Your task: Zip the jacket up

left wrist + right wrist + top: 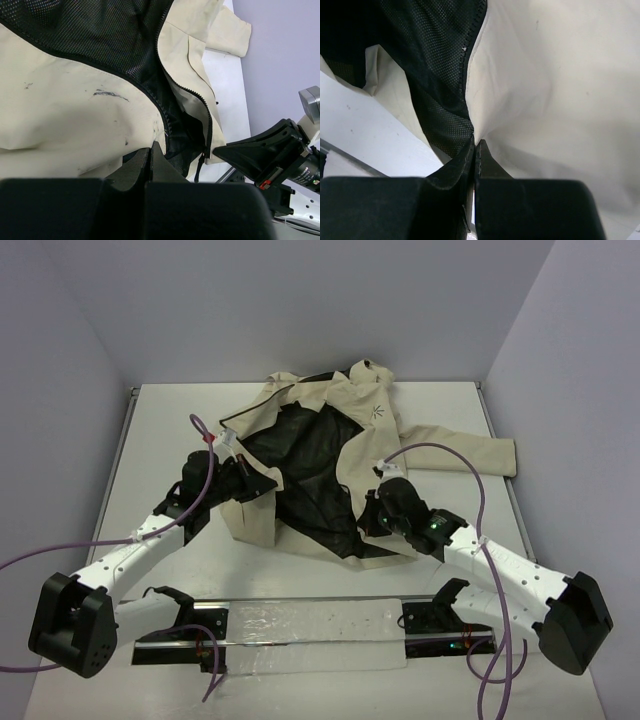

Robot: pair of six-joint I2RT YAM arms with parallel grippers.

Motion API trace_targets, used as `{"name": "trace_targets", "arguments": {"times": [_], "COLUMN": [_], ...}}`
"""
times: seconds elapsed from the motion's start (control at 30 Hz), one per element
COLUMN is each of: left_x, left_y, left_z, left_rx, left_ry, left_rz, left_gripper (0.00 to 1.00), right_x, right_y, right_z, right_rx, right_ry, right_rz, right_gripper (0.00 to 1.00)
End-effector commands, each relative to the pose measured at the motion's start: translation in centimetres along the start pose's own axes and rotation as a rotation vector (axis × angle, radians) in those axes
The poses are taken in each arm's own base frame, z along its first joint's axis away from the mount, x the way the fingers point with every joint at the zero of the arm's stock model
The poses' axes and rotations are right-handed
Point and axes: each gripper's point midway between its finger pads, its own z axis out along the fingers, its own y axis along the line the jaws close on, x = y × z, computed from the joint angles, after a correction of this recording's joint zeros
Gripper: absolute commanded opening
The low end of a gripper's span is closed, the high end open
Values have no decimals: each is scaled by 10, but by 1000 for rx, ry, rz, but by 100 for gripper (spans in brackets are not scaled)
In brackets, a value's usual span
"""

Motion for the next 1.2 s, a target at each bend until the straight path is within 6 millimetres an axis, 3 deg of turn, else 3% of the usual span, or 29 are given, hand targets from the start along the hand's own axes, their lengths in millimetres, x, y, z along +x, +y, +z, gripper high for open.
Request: {"name": "trace_targets", "arguments": {"times": [0.0,0.3,0.63,0.93,1.17], "left_x": [-14,-23,-33,-27,-31], "left_y": [-15,-28,-59,-74,-84], "left_z": [-2,-7,-16,-25,-37], "left_rx": [52,90,240,375,439], "left_ry": [-42,-63,-117,-137,-203], "left_rz": [28,32,18,7,112], "left_gripper": [0,0,0,0,0], "right_x": [-28,-92,-122,-122,-103], "right_y": [21,95,149,158,134], "right_z": [-11,-34,-45,-54,-56], "right_rx": [-80,-373,-676,-806,-809], "right_ry": [-83,-240,-367,-387,-401], "right_rz": [10,1,-6,-27,-88], "right_gripper": [0,0,0,0,0]}}
